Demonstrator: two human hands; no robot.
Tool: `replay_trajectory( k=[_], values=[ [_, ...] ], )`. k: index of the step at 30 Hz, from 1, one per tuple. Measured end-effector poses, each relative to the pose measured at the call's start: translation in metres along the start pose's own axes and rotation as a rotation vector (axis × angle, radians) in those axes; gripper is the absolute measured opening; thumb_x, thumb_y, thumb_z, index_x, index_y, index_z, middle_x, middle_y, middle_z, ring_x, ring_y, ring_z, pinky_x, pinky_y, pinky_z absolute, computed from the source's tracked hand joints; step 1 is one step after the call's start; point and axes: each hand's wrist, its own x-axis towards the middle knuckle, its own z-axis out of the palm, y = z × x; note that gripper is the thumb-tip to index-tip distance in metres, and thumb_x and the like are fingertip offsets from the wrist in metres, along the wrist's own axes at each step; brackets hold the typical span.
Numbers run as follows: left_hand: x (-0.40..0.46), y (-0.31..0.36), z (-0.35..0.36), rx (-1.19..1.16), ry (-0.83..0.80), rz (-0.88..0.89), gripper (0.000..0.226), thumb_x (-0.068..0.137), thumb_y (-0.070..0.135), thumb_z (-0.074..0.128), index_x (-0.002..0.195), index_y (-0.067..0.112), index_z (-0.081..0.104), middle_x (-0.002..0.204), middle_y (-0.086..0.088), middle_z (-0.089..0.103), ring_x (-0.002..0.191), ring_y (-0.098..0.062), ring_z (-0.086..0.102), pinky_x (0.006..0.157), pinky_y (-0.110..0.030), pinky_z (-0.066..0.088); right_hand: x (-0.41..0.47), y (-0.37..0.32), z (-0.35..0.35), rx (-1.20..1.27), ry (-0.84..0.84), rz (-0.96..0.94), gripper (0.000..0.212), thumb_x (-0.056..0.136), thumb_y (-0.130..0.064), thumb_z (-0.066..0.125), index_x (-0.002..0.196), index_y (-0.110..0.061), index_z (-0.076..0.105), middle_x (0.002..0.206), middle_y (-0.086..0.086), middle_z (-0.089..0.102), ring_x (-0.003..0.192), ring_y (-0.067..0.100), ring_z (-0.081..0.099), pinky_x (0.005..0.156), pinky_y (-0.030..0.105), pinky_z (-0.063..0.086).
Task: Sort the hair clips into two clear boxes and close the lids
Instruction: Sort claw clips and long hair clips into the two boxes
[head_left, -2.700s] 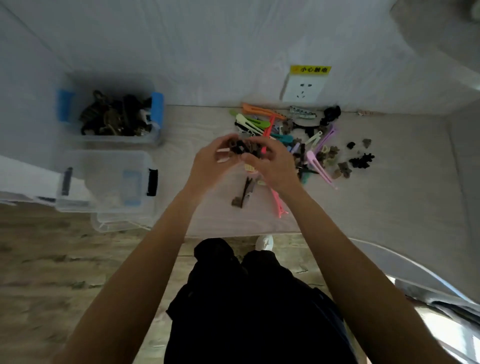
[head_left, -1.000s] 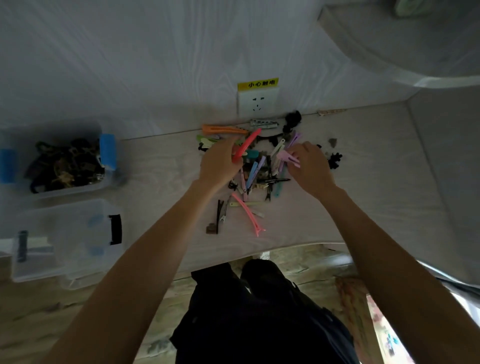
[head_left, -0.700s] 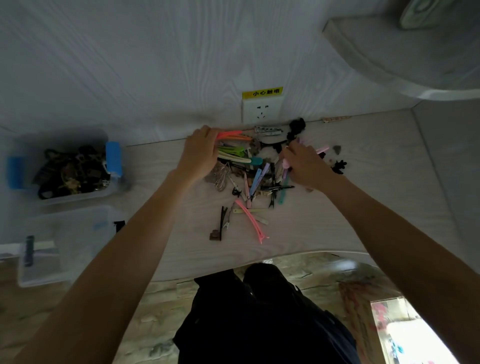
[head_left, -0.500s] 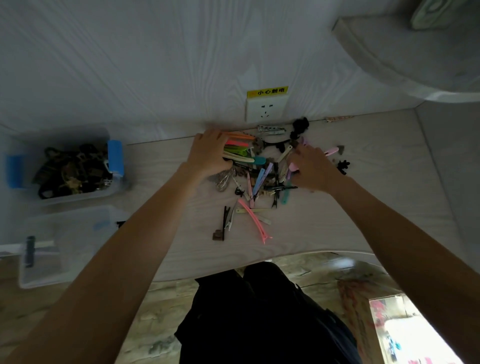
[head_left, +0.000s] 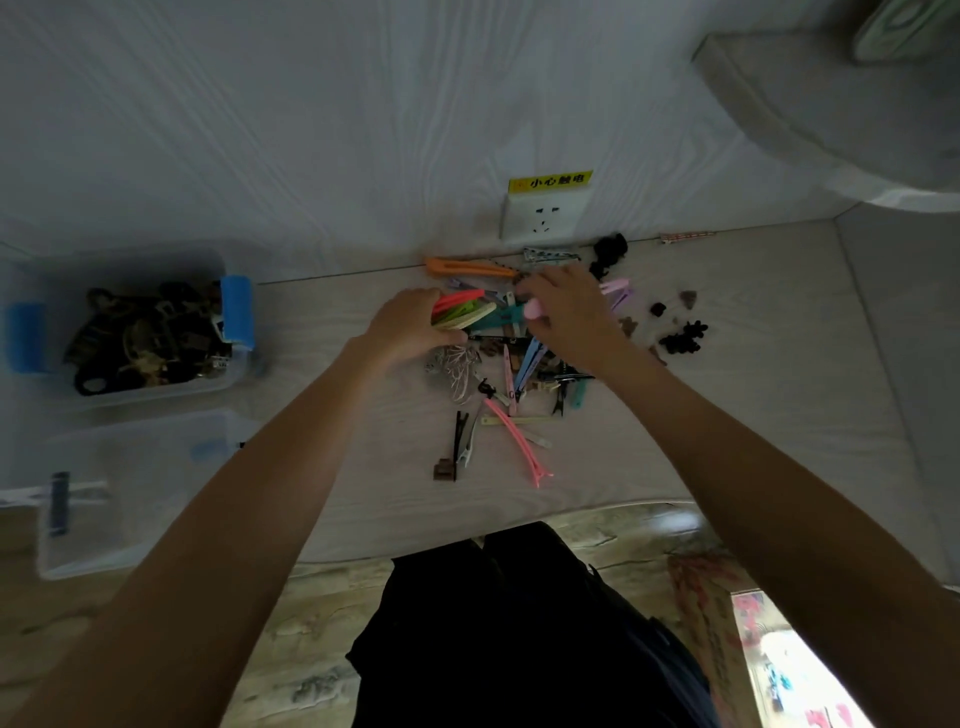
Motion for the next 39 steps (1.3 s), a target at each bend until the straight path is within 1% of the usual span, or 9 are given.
replay_trajectory(
  k=[5, 9, 15, 21, 24, 27, 30, 35, 39],
  values=[
    [-0.009, -0.007, -0.006, -0.109, 0.166, -0.004, 0.037, 0.083, 0.036, 0.066, 0.107, 0.008, 0.058, 0.102, -0.012, 0.064, 0.088, -0.023, 0.056, 0.069, -0.028, 0.035, 0.032, -0.025, 0.024, -0.119, -0.193, -0.016, 0.051, 0.086, -0.016, 0.057, 0.134, -0.011, 0.042, 0.129, 0.015, 0.056, 0.117, 0.033, 0.044, 0.098, 0.040, 0.032],
    [-0.029, -0.012, -0.015, -0.160, 0.307, -0.087, 0.037, 0.088, 0.041, 0.057, 0.109, 0.010, 0.054, 0.094, -0.004, 0.060, 0.079, -0.018, 0.054, 0.064, -0.027, 0.035, 0.034, -0.020, 0.032, -0.144, -0.179, 0.050, 0.051, 0.083, -0.009, 0.057, 0.132, -0.007, 0.043, 0.128, 0.019, 0.056, 0.120, 0.034, 0.044, 0.101, 0.040, 0.032],
    [-0.081, 0.013, 0.001, -0.139, 0.321, -0.028, 0.035, 0.090, 0.037, 0.056, 0.114, 0.012, 0.052, 0.086, 0.005, 0.054, 0.066, -0.009, 0.050, 0.050, -0.012, 0.028, 0.016, -0.019, 0.009, -0.126, -0.041, 0.038, 0.023, 0.080, -0.006, 0.056, 0.100, 0.004, 0.060, 0.100, 0.025, 0.060, 0.091, 0.037, 0.057, 0.078, 0.042, 0.044],
    [-0.102, 0.051, 0.055, 0.000, 0.203, 0.245, 0.039, 0.080, 0.036, 0.069, 0.109, 0.011, 0.061, 0.099, -0.006, 0.067, 0.079, -0.022, 0.063, 0.066, -0.027, 0.044, -0.061, -0.010, -0.012, 0.070, 0.096, 0.169, 0.017, 0.089, -0.011, 0.041, 0.087, 0.001, 0.054, 0.067, 0.009, 0.048, 0.059, 0.028, 0.051, 0.059, 0.030, 0.031],
    [-0.098, 0.052, 0.068, 0.131, 0.132, 0.365, 0.037, 0.071, 0.027, 0.077, 0.102, 0.010, 0.066, 0.101, -0.007, 0.066, 0.075, -0.028, 0.065, 0.066, -0.033, 0.050, -0.092, 0.002, 0.001, 0.148, 0.100, 0.237, 0.030, 0.087, -0.017, 0.034, 0.086, 0.002, 0.057, 0.067, 0.014, 0.053, 0.059, 0.030, 0.052, 0.054, 0.029, 0.032],
    [-0.093, 0.056, 0.075, 0.237, 0.117, 0.415, 0.030, 0.070, 0.020, 0.077, 0.098, 0.013, 0.068, 0.101, -0.003, 0.066, 0.068, -0.026, 0.064, 0.061, -0.031, 0.048, -0.103, 0.004, 0.008, 0.179, 0.093, 0.302, 0.025, 0.087, -0.009, 0.042, 0.102, 0.002, 0.060, 0.081, 0.023, 0.063, 0.069, 0.034, 0.057, 0.059, 0.035, 0.043],
    [-0.090, 0.057, 0.076, 0.270, 0.159, 0.429, 0.027, 0.068, 0.019, 0.080, 0.091, 0.012, 0.070, 0.091, -0.003, 0.068, 0.062, -0.024, 0.064, 0.057, -0.026, 0.044, -0.107, 0.000, 0.010, 0.217, 0.106, 0.304, 0.020, 0.086, -0.004, 0.047, 0.099, 0.002, 0.060, 0.081, 0.022, 0.063, 0.068, 0.033, 0.057, 0.059, 0.032, 0.039],
    [-0.105, 0.041, 0.071, 0.187, 0.329, 0.382, 0.035, 0.062, 0.030, 0.084, 0.085, 0.010, 0.067, 0.084, -0.004, 0.068, 0.076, -0.022, 0.063, 0.058, -0.025, 0.048, -0.109, -0.004, 0.014, 0.271, 0.154, 0.288, 0.018, 0.080, -0.011, 0.041, 0.082, 0.001, 0.054, 0.070, 0.011, 0.048, 0.060, 0.025, 0.045, 0.055, 0.028, 0.025],
    [-0.136, 0.017, 0.066, -0.069, 0.437, 0.111, 0.032, 0.077, 0.029, 0.073, 0.099, 0.008, 0.063, 0.085, -0.005, 0.064, 0.077, -0.022, 0.058, 0.062, -0.030, 0.046, -0.107, -0.023, 0.027, 0.266, 0.082, 0.212, 0.017, 0.080, -0.008, 0.051, 0.090, 0.003, 0.059, 0.081, 0.020, 0.058, 0.067, 0.033, 0.055, 0.062, 0.036, 0.040]
  ],
)
